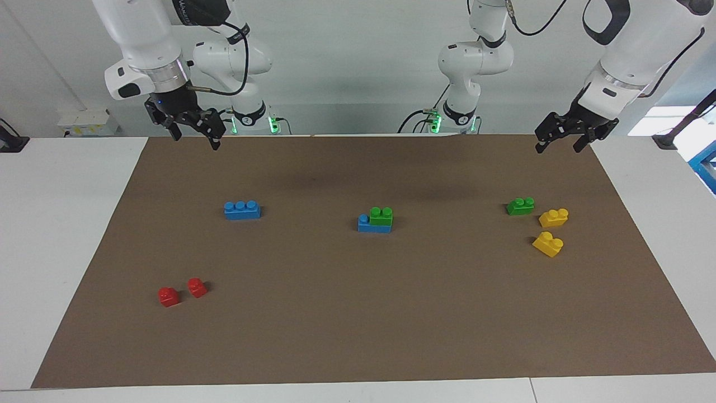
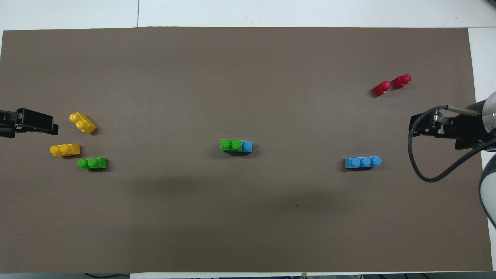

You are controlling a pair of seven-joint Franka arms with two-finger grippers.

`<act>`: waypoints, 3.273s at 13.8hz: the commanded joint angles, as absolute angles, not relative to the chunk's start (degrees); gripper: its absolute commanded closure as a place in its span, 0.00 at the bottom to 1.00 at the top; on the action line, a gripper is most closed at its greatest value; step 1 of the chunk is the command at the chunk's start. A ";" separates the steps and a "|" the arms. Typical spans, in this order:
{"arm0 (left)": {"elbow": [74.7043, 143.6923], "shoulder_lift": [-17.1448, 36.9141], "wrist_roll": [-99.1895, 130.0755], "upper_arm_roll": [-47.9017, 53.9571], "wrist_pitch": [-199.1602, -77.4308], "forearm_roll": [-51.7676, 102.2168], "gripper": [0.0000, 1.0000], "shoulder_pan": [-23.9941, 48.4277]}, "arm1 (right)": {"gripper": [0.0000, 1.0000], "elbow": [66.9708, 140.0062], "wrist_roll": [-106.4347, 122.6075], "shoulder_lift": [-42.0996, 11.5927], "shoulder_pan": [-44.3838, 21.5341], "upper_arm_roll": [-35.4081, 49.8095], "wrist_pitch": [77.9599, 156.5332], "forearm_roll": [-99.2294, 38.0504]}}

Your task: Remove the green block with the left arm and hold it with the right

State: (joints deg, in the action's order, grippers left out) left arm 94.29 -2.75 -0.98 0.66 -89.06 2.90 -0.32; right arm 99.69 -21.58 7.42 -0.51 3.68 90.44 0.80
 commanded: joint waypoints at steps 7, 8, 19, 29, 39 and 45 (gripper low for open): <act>93.52 -2.64 -1.49 0.62 -88.68 1.93 0.00 -0.09 | 0.00 100.81 -5.36 7.91 0.53 3.87 91.93 1.14; 93.52 -2.64 -1.49 0.62 -88.68 1.93 0.00 -0.09 | 0.00 100.81 -5.45 7.91 0.53 3.87 91.93 1.14; 94.39 -2.81 4.36 1.05 -89.30 2.02 0.00 0.17 | 0.05 106.61 -60.65 6.07 -4.38 3.96 98.60 -9.74; 108.53 -8.87 77.37 1.05 -101.94 2.02 0.00 16.42 | 0.04 110.82 -86.75 -2.28 -12.39 3.96 113.10 -27.92; 112.32 -4.06 113.95 1.14 -110.99 2.02 0.00 27.85 | 0.04 114.69 -95.72 -8.61 -21.01 3.96 130.43 -35.68; 113.37 3.07 125.92 1.23 -119.86 2.64 0.00 31.99 | 0.03 120.66 -92.64 -8.97 -24.52 4.04 138.50 -40.59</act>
State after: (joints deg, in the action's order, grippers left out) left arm 112.36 2.27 121.77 2.02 -116.35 2.90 30.53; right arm 118.00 -94.96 -9.59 -23.43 4.03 134.90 -37.55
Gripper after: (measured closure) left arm 0.000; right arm 0.000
